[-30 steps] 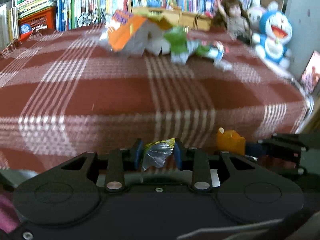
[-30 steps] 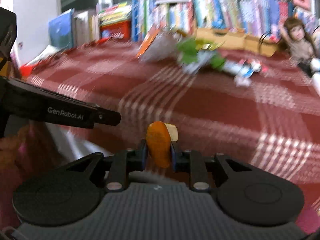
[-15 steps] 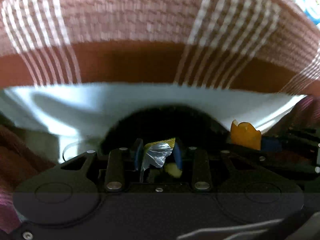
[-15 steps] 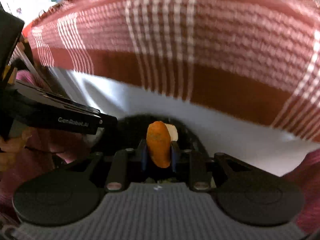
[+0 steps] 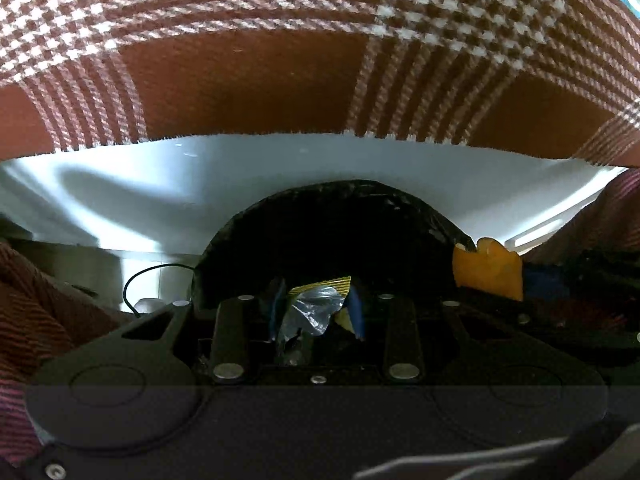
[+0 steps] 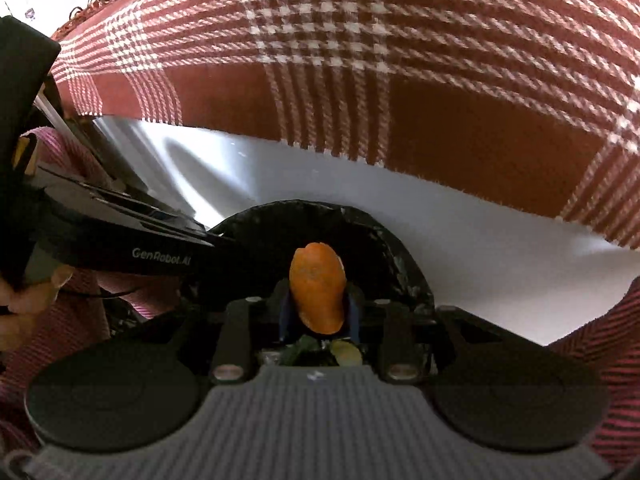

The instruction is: Organize books

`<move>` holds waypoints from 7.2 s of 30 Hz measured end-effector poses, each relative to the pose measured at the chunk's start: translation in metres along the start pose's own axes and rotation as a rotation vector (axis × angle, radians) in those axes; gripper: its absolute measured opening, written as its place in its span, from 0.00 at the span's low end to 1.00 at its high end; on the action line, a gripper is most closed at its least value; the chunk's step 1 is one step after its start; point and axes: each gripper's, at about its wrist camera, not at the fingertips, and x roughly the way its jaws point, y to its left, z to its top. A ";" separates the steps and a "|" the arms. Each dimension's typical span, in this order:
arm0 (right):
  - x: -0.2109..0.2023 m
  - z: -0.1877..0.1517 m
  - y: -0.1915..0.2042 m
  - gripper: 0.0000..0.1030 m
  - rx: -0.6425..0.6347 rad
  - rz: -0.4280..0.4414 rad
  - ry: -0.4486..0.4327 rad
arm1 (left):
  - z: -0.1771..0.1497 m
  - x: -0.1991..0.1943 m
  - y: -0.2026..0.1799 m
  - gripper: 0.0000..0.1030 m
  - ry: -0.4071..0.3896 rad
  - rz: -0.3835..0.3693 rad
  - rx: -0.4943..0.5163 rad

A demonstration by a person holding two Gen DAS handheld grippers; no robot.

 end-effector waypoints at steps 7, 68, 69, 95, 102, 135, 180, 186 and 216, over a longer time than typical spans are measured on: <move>-0.006 0.000 -0.001 0.59 0.007 -0.004 -0.019 | 0.005 0.004 0.002 0.52 0.013 -0.003 -0.010; -0.069 0.147 -0.105 0.43 0.072 -0.363 -0.529 | 0.235 -0.043 -0.084 0.44 -0.638 -0.249 0.036; -0.068 0.148 -0.105 0.39 0.075 -0.363 -0.526 | 0.231 -0.044 -0.084 0.43 -0.646 -0.243 0.050; -0.088 0.119 -0.049 0.29 -0.040 -0.326 -0.550 | 0.133 -0.106 -0.046 0.41 -0.773 -0.240 0.116; -0.094 0.106 -0.032 0.29 -0.060 -0.287 -0.534 | 0.110 -0.115 -0.033 0.41 -0.767 -0.226 0.111; -0.085 0.017 0.025 0.29 -0.237 -0.020 -0.223 | -0.019 -0.097 0.011 0.33 -0.369 -0.143 0.133; -0.110 0.062 -0.010 0.63 -0.133 -0.097 -0.438 | 0.043 -0.117 0.017 0.84 -0.438 -0.066 0.063; -0.118 0.096 -0.032 0.70 -0.113 -0.233 -0.545 | 0.097 -0.140 0.024 0.86 -0.603 -0.073 -0.022; -0.038 0.217 -0.140 0.83 0.019 -0.265 -0.391 | 0.310 -0.070 0.062 0.75 -0.497 -0.385 -0.363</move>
